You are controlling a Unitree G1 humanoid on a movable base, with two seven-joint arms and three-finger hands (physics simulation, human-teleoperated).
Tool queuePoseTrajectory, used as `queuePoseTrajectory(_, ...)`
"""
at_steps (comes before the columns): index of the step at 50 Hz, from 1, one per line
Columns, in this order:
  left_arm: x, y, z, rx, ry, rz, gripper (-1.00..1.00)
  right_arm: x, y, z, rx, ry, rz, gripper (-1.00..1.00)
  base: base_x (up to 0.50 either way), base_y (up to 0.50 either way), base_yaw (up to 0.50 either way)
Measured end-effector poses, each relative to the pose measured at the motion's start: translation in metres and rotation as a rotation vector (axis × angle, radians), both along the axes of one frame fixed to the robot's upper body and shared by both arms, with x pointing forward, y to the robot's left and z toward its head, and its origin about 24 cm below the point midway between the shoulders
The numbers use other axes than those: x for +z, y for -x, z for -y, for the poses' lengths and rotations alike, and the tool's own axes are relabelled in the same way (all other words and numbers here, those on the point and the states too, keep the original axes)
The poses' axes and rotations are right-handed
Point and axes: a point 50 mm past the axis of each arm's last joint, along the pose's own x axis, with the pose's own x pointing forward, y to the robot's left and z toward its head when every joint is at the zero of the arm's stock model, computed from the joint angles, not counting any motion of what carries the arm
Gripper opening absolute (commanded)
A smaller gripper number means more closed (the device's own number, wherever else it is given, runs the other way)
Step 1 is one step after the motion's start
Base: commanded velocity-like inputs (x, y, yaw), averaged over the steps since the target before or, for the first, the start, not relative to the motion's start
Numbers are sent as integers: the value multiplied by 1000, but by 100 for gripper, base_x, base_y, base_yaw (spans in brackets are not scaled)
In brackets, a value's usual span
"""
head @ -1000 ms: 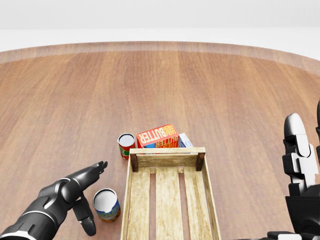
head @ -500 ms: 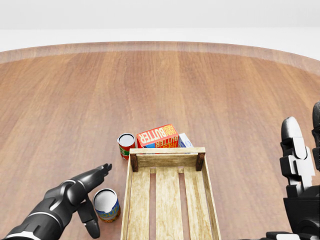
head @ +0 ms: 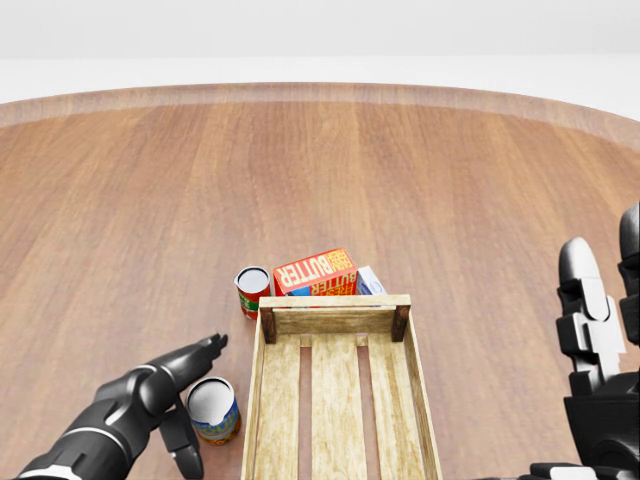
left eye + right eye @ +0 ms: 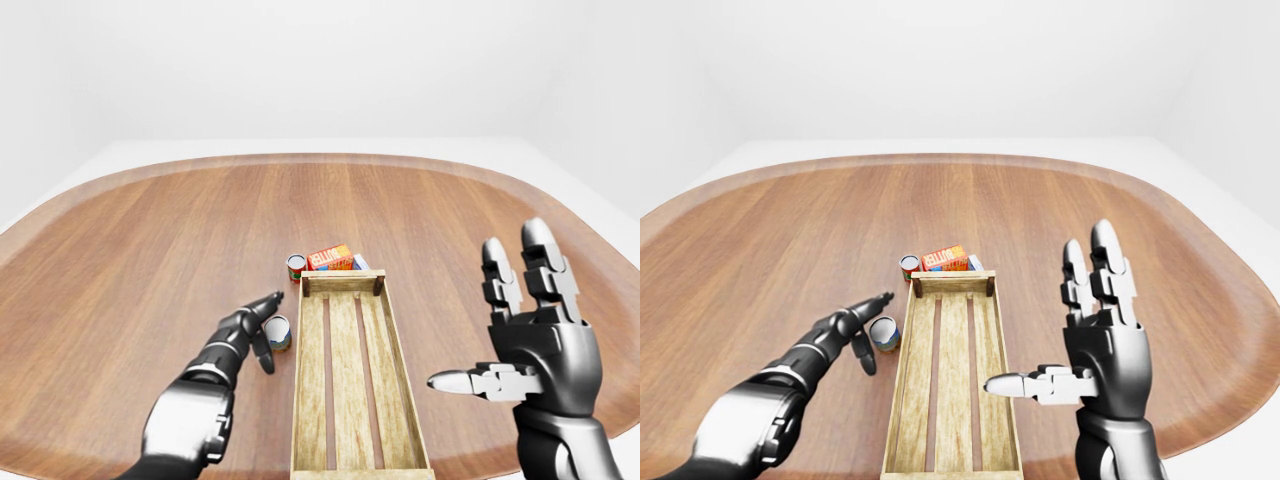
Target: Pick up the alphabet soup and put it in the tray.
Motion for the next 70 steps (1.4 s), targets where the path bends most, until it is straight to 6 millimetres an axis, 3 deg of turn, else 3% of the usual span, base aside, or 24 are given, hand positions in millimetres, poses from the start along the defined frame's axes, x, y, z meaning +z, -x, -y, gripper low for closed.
queuePoseTrajectory(21, -6, 5, 1, 8, 1, -29, 100, -4, 0, 1, -2, -3, -19, 100, 0, 0, 0)
queuePoseTrajectory(22, -6, 5, 1, 8, 0, -30, 73, -4, 0, 1, -2, -3, -19, 100, 0, 0, 0)
queuePoseTrajectory(23, -6, 5, 1, 9, -1, -29, -23, -4, 0, 2, -2, -3, -20, 100, 0, 0, 0)
queuePoseTrajectory(24, -6, 5, 1, 10, -1, -30, -46, -4, 1, 2, -3, -3, -21, 100, 0, 0, 0)
queuePoseTrajectory(25, -6, 5, 0, 15, 1, -28, -29, -4, 1, 2, -3, -3, -22, 100, 0, 0, 0)
queuePoseTrajectory(26, -5, 4, 0, 21, 4, -20, -100, -5, 1, 2, -3, -3, -23, 100, 0, 0, 0)
queuePoseTrajectory(57, -15, 13, -1, 14, -9, -66, -100, -8, 1, 3, -5, -5, -40, 100, 0, 0, 0)
queuePoseTrajectory(70, 6, -3, -19, 60, 5, 40, -100, -8, 1, 1, 3, -6, -39, 100, 0, 0, 0)
